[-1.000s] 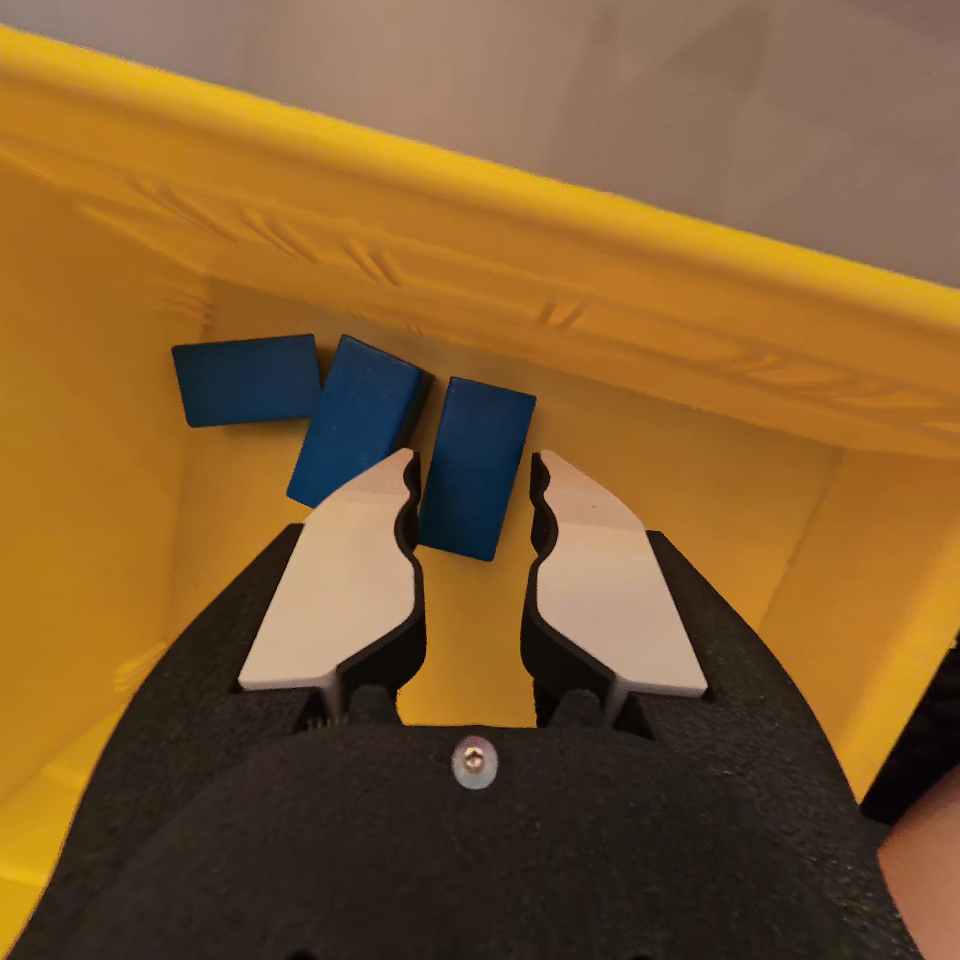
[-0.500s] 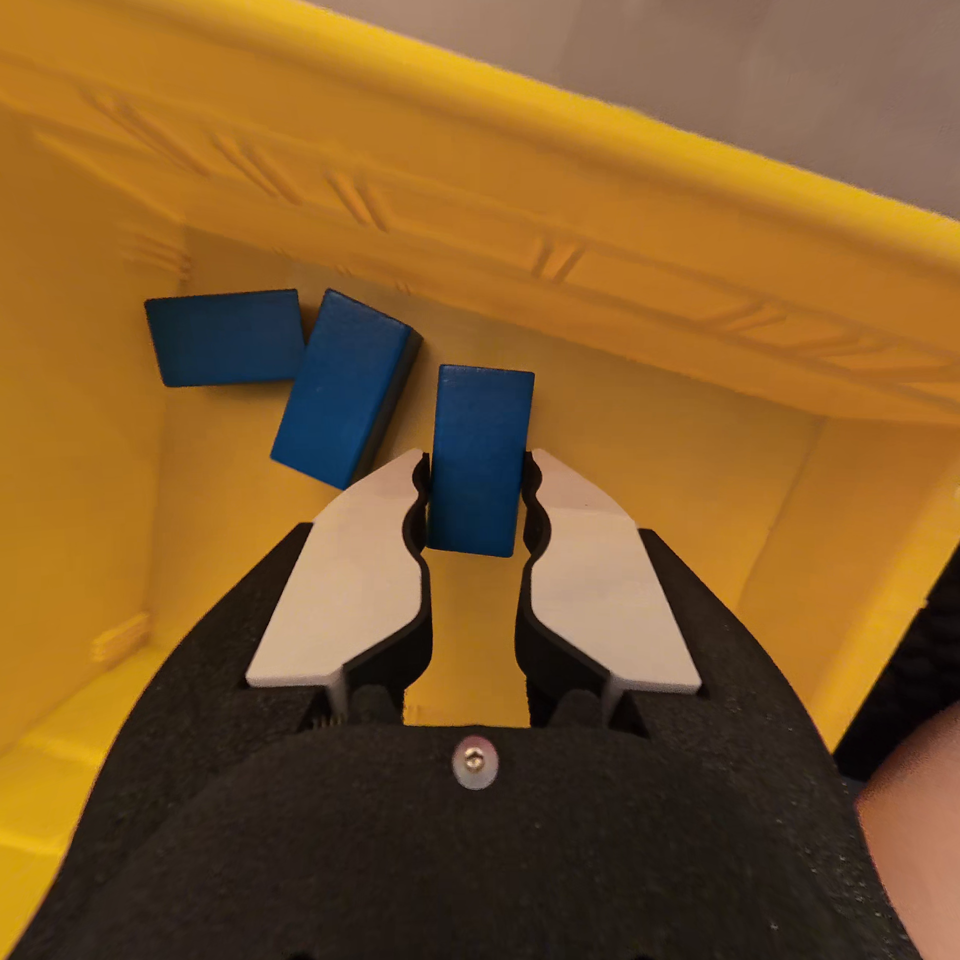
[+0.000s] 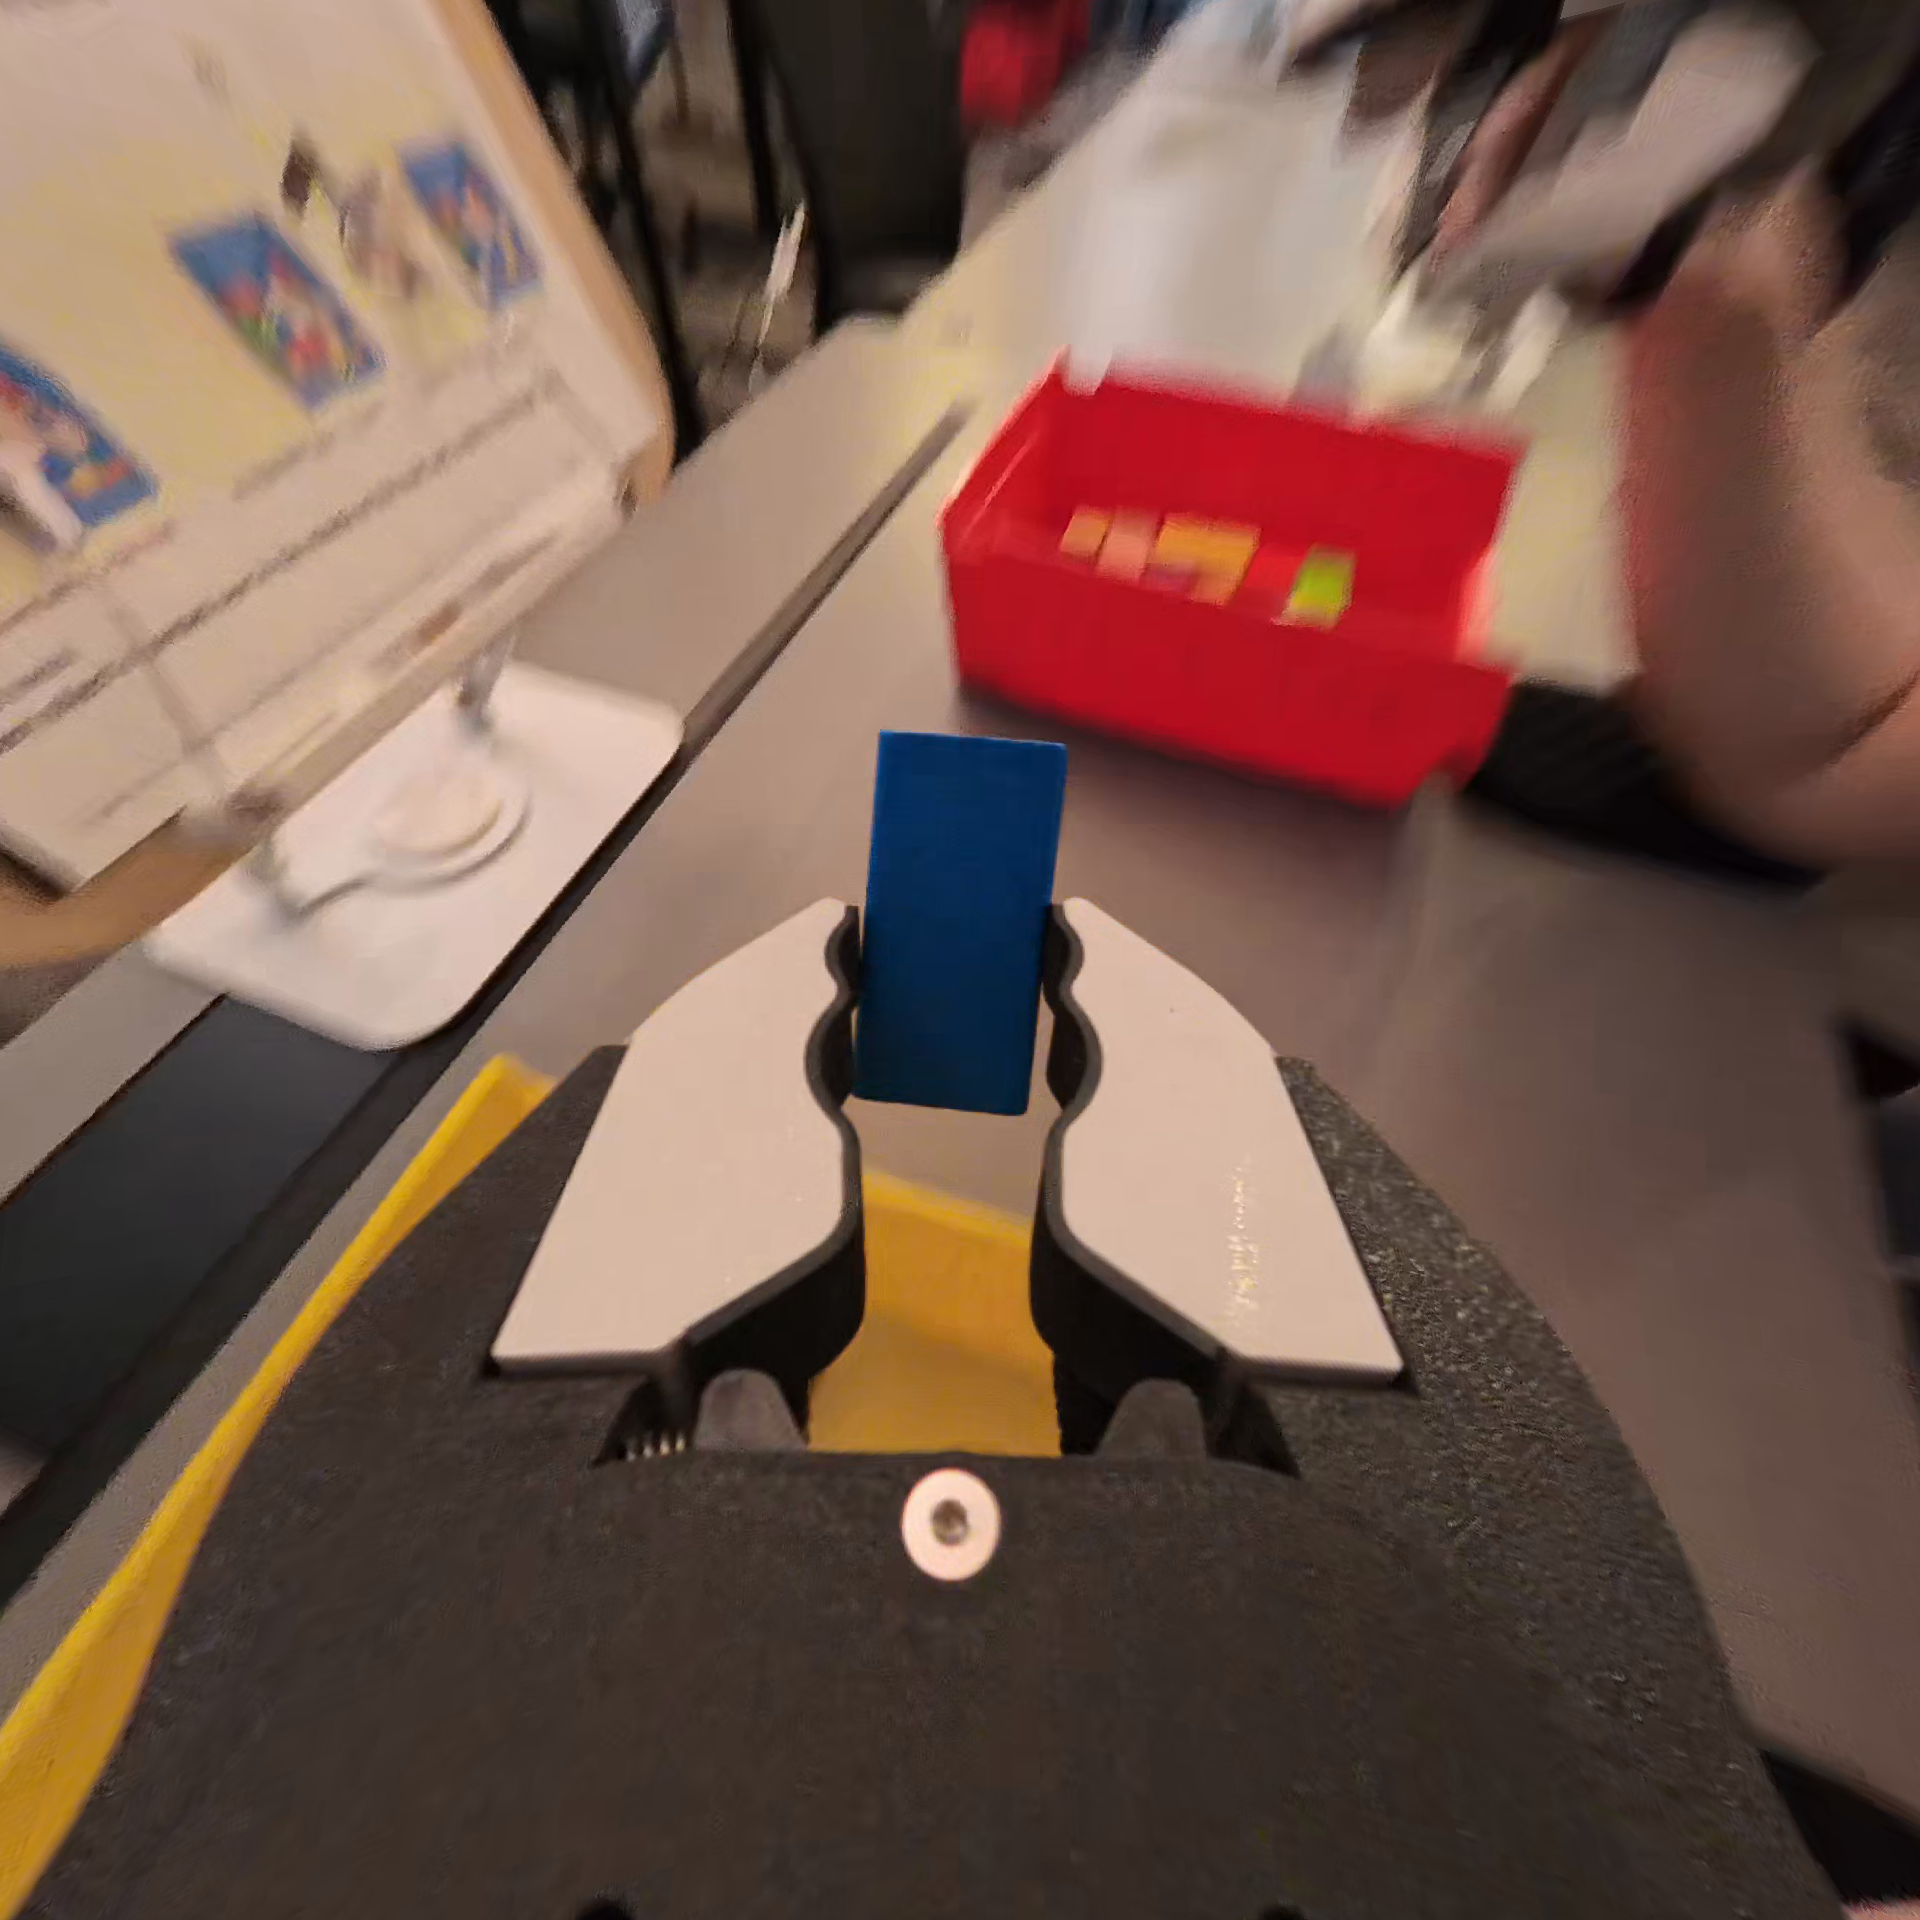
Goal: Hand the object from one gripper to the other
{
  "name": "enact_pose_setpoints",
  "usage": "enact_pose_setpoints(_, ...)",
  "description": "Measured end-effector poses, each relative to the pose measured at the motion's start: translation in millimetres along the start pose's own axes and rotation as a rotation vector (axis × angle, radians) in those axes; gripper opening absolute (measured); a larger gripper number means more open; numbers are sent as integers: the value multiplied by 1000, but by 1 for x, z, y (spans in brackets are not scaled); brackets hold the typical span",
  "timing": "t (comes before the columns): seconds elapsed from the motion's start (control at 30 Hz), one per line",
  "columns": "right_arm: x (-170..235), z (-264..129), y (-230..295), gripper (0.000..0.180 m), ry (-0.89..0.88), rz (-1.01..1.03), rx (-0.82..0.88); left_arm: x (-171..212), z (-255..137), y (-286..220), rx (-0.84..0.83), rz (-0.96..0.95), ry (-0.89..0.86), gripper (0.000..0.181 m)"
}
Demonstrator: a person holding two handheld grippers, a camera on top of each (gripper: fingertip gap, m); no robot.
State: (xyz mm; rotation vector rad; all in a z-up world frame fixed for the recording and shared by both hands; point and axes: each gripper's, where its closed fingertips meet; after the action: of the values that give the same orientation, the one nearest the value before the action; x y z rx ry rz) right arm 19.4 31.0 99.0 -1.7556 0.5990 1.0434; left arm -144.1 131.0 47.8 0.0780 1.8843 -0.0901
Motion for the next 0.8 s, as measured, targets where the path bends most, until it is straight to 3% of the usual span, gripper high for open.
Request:
enact_pose_setpoints(0.13, -45, 22, 39, 66, -280, -284, 75, -53, 28, -41, 241, -251, -214, 33)
enact_pose_setpoints(0.23, -53, 28, 58, 74, -344, -438, 138, -63, 47, -68, 394, -337, -236, 33)
enact_pose_setpoints(0.37, -45, 43, 69, 87, -327, -364, 85, -71, 61, -84, 510, -437, -284, 33)
enact_pose_setpoints(0.5, -49, 41, 61, 75, -377, -415, 208, -79, 66, -96, 610, -506, -320, 33)
enact_pose_setpoints(0.8, -50, 41, 68, 68, -343, -433, 158, -80, 68, -102, 641, -511, -315, 33)
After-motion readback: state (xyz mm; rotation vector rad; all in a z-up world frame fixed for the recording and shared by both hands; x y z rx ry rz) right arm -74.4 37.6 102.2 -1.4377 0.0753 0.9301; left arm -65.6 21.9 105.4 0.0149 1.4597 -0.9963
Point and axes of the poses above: each gripper's, where its closed fingertips meet, z out along the fingers, x out of its underside, y = z × x across the jaws, and after that the axes turned 5 degrees about -y, right-handed
